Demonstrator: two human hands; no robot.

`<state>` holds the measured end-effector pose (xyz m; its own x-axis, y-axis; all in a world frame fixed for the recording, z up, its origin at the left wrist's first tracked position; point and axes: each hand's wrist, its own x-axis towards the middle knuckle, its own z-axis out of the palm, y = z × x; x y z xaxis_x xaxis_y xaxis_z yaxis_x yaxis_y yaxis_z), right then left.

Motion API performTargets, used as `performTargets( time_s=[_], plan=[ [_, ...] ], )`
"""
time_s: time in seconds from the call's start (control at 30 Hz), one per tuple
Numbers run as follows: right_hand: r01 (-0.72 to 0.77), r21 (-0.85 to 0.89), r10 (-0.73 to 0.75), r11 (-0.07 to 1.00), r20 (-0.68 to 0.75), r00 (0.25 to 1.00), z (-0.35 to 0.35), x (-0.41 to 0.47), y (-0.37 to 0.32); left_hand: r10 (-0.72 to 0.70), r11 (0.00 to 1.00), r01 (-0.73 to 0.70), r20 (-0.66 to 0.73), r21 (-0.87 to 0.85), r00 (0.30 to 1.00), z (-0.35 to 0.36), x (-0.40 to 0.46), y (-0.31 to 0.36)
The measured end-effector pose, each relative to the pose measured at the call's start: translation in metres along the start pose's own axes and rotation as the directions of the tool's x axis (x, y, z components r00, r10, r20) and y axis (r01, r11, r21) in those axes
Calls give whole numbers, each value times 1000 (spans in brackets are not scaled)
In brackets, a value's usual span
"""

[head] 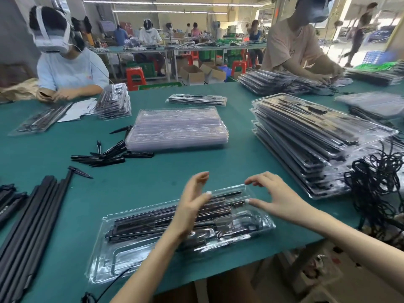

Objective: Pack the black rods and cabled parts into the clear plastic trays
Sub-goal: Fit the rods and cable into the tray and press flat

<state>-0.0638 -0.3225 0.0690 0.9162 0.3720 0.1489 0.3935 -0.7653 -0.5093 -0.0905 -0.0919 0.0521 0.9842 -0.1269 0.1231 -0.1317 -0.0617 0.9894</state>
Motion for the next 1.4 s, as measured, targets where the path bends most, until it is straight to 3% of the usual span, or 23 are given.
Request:
performTargets(
  time_s=[0.07,0.13,0.2,0.27,0.37,0.57,0.67,0.73,0.87,0.9,1.07,1.2,1.3,1.4],
  plan=[
    [60,46,-61,997,11,998,3,8,-20,46,992,-23,-184,126,982,-26,-6,1],
    [8,82,-13,997,66,998,12,21,-41,76,930,21,-247,368,966,-48,-14,-2],
    [-76,42,66,996,197,978,25,35,-60,104,762,30,-167,647,980,-61,-28,-8],
    [-130,-39,135,991,335,933,42,46,-75,72,573,5,-56,819,996,-66,-42,-19],
    [-169,-125,207,978,432,878,68,56,-88,-32,408,48,-39,912,999,-68,-52,-31],
    [-169,-229,262,959,478,838,91,56,-93,-70,245,61,-45,968,997,-65,-52,-47],
    [-148,-240,253,959,498,829,89,57,-91,-59,233,52,-39,971,997,-65,-54,-51],
    [-154,-235,256,960,504,825,90,58,-91,-70,279,53,-35,959,997,-68,-52,-50],
    [-148,-267,264,952,479,837,95,59,-92,-245,574,137,10,807,969,-80,-39,-37],
    [-148,-268,264,952,473,841,97,59,-91,-278,608,151,31,780,960,-83,-36,-34],
    [-146,-279,266,949,461,847,102,61,-88,-294,459,93,52,884,954,-76,-19,-29],
    [-153,-301,281,941,449,848,108,61,-85,-350,467,126,52,875,935,-69,-4,-33],
    [-166,-321,303,933,445,843,110,64,-86,-406,419,187,-1,889,914,-64,5,-31],
    [-165,-332,317,929,484,816,102,65,-88,-407,408,142,41,902,913,-69,2,-26]
  ],
)
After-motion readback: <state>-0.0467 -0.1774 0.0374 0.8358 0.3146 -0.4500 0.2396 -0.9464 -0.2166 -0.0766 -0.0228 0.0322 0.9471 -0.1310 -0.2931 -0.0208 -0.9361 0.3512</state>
